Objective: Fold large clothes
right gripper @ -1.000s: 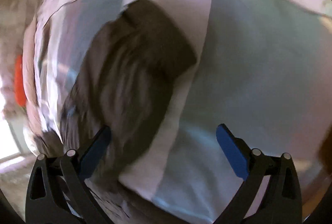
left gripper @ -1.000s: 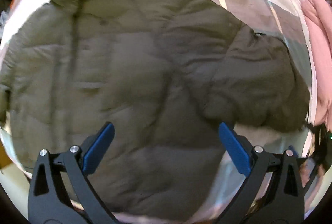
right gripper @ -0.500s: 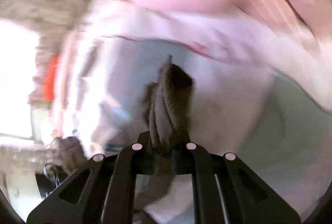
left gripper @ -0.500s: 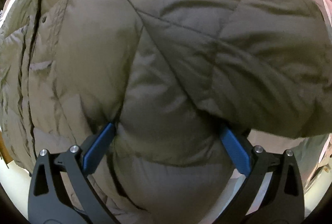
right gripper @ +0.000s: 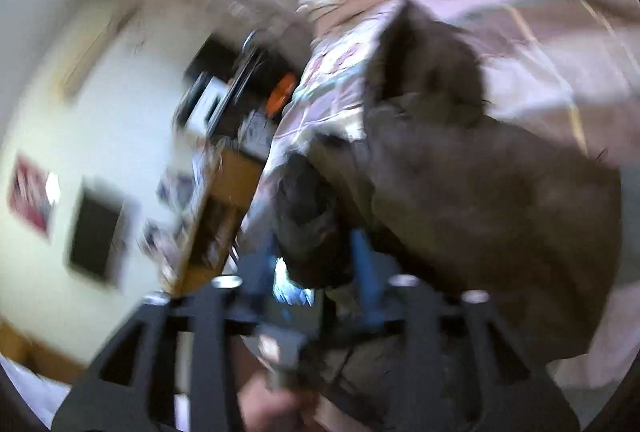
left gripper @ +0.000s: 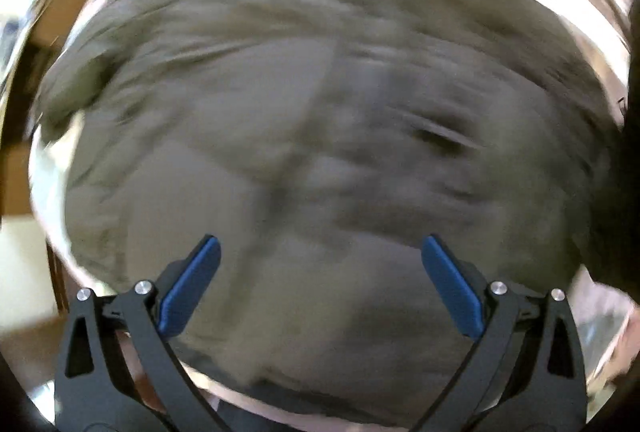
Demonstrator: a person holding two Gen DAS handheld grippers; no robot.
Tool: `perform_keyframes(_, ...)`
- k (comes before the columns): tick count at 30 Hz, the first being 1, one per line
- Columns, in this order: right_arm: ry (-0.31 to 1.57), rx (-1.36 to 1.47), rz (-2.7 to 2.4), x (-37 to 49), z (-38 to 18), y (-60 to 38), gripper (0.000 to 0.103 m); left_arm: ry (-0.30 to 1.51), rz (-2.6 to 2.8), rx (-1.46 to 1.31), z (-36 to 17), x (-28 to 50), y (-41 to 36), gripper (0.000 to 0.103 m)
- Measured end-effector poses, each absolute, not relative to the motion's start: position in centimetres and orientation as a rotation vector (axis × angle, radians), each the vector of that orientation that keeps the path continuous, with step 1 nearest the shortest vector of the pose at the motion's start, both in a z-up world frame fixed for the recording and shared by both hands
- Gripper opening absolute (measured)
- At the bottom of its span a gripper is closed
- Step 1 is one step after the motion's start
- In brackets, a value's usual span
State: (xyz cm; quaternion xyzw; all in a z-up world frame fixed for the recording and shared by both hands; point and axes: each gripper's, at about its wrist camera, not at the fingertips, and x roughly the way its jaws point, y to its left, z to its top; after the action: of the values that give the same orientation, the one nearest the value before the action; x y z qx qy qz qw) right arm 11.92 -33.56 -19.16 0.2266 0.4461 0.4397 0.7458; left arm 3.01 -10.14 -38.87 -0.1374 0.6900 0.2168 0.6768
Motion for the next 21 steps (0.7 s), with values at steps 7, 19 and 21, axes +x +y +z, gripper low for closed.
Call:
perform_keyframes(7, 1.165, 0.645, 0.561, 12.6, -26.0, -43.8, 0.102, 1.532, 0.462, -0.529, -40.3, 1.0, -4.2, 0.101)
perform_keyframes(19, 1.432, 0.769, 0.250, 1.8, -34.4, -46.5, 0.102, 1.427, 0.266, -0.632, -41.3, 9.3, -3.6, 0.101)
perform_keyframes(21, 1.455, 0.759, 0.273, 1.5, -35.0, -44.3, 0.102, 1.413, 0.270, -0.556, -40.5, 10.1, -3.4, 0.101)
